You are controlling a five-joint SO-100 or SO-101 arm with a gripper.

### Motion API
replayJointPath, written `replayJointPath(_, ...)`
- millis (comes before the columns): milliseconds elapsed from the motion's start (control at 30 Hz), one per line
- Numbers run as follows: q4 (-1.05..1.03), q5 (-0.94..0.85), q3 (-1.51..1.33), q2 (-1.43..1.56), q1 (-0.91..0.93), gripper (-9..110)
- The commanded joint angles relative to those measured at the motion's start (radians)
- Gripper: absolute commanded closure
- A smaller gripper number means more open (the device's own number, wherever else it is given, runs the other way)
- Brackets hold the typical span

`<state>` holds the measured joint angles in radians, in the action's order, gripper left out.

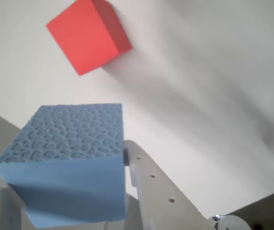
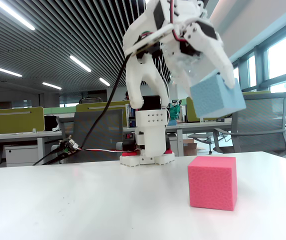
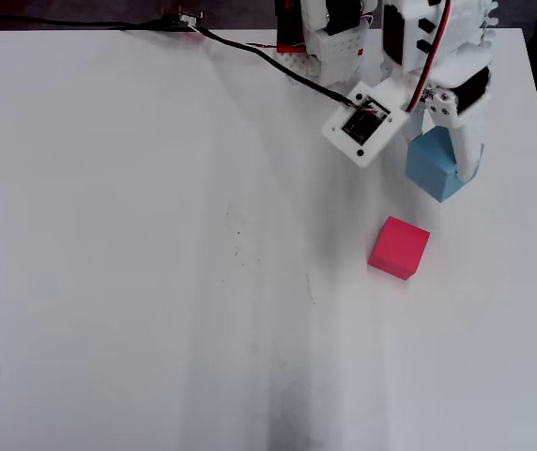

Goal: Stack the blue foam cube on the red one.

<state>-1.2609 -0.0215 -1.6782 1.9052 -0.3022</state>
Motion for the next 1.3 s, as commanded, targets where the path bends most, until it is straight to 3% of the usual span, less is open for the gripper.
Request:
replayJointPath(0,-0.046,0.028,0.172,-0.026,0.020,81)
replayJointPath(467,-0.135,0.101,0.400,-0.281,0.181,82)
replayJointPath(1267,-0.043,0.164,0.430,-0.638,0.144,82)
